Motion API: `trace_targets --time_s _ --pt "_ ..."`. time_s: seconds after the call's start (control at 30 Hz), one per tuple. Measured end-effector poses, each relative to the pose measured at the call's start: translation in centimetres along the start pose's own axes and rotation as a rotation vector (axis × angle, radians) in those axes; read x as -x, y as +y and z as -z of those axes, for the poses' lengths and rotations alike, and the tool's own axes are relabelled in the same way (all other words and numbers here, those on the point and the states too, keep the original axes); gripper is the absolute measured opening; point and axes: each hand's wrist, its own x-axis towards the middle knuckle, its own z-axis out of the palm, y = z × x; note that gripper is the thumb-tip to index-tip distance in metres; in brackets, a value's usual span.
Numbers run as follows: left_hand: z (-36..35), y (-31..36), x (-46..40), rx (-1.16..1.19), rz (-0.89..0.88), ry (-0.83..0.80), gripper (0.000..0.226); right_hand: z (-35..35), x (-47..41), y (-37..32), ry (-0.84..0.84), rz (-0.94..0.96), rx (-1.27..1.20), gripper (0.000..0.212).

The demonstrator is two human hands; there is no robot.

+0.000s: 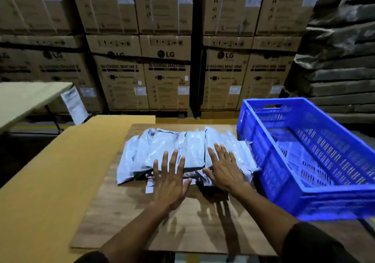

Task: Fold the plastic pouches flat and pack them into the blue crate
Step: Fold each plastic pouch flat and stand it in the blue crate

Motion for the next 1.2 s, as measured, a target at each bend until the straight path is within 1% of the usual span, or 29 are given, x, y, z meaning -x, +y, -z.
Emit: trace_targets --time_s 0.07,0.2,0.37,0.43,0.57,0.63,0.7,0.8,0.87,0.9,0.93,1.0,1.07,1.13,1.2 --pt "-0.3 0.3 0.8 0.017 0.021 -0.058 0.072 -0.1 -0.3 0.1 -0.068 -0.04 -0.009 0.077" --pt "-1.1 0.4 2.4 -0.002 0.017 -0.109 0.071 -0.9 -0.8 0.7 -0.149 -0.057 0.02 0.077" --pt "-1.4 0.3 2.7 -0.02 0.031 -0.13 0.072 -1.3 -2.0 0.9 -0.21 -0.064 0.022 0.078" --pt "-1.5 0.5 2.7 -0.017 0.027 -0.135 0.073 -1.2 -2.3 0.5 -0.215 -0.077 0.019 0.075" --pt "-1.6 0.7 2.6 -0.002 0.027 -0.134 0.072 0.2 -2.9 0.5 -0.147 -0.128 -0.028 0.068" --pt "-1.6 0.7 2.5 0.016 0.031 -0.136 0.072 0.9 -3.1 1.3 -0.073 -0.165 -0.086 0.065" --pt "-1.7 0.8 2.3 0.022 0.039 -0.122 0.072 1.5 -3.1 2.3 0.049 -0.168 -0.16 0.064" --pt "-1.7 1.0 1.9 0.04 0.042 -0.082 0.074 2.9 -1.9 2.6 0.296 -0.045 -0.223 0.063" --pt "-1.3 1.1 1.5 0.062 0.02 -0.007 0.076 3.7 -0.2 2.2 0.453 0.078 -0.182 0.067" --pt "-0.9 1.1 1.3 0.072 0.009 0.042 0.079 3.7 0.9 2.0 0.49 0.152 -0.165 0.069" --pt "-0.4 1.2 1.1 0.08 0.005 0.099 0.082 3.6 1.9 1.9 0.5 0.234 -0.166 0.07" --pt "0.7 1.1 0.9 0.085 0.006 0.2 0.087 2.8 4.1 1.6 0.462 0.381 -0.165 0.066" --pt "1.7 0.7 0.9 0.059 -0.021 0.257 0.086 1.5 6.2 1.4 0.425 0.477 -0.143 0.062" --pt "2.1 -0.1 1.5 -0.028 -0.106 0.248 0.084 0.1 8.1 1.1 0.388 0.548 -0.15 0.062" --pt "1.4 -1.1 2.6 -0.108 -0.242 0.176 0.08 -1.1 9.7 1.2 0.359 0.616 -0.145 0.059"
